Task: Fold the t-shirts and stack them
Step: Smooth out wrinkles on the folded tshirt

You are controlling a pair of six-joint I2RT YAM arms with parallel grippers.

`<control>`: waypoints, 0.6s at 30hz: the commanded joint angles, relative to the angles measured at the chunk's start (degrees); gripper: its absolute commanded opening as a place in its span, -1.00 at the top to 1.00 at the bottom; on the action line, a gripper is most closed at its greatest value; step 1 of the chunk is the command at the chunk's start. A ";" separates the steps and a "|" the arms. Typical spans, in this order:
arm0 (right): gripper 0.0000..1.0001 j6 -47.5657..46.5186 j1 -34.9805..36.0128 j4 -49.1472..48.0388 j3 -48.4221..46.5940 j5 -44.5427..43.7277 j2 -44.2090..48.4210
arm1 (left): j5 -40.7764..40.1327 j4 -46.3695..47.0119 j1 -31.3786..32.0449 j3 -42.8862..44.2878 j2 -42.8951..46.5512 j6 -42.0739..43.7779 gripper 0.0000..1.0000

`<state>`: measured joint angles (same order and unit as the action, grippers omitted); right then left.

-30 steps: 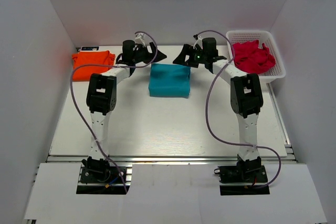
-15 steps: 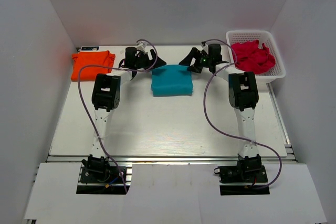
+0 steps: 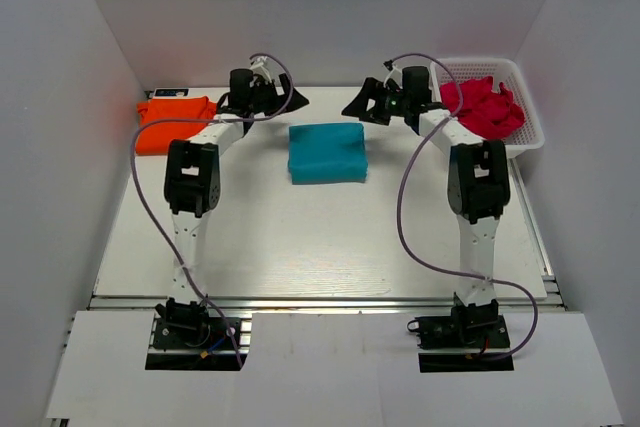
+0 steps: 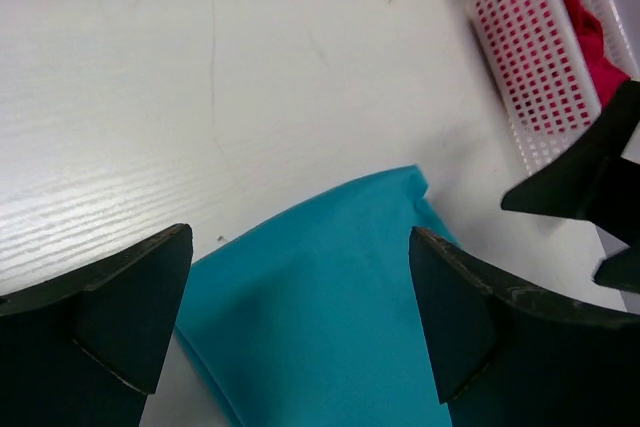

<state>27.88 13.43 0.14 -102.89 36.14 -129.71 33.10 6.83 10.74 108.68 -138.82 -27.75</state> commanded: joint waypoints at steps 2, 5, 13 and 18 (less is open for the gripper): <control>-0.81 -2.75 1.86 -3.73 8.04 -0.28 11.49 | -3.75 -5.25 2.35 -5.57 14.44 5.42 -0.99; -0.81 -0.91 3.17 -7.85 17.51 1.12 15.62 | -1.47 -4.29 3.67 -14.79 19.72 5.42 -0.99; -0.81 8.94 4.32 -20.62 30.64 8.51 15.38 | 13.27 8.71 6.48 -34.84 22.11 -1.86 -0.99; -0.81 11.50 3.27 -23.97 32.84 6.05 9.75 | 18.47 10.40 6.48 -35.38 15.17 -5.47 -0.99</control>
<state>37.10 17.69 -18.46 -70.91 42.35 -118.76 44.77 14.24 17.74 73.56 -122.65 -30.52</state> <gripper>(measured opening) 0.902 0.988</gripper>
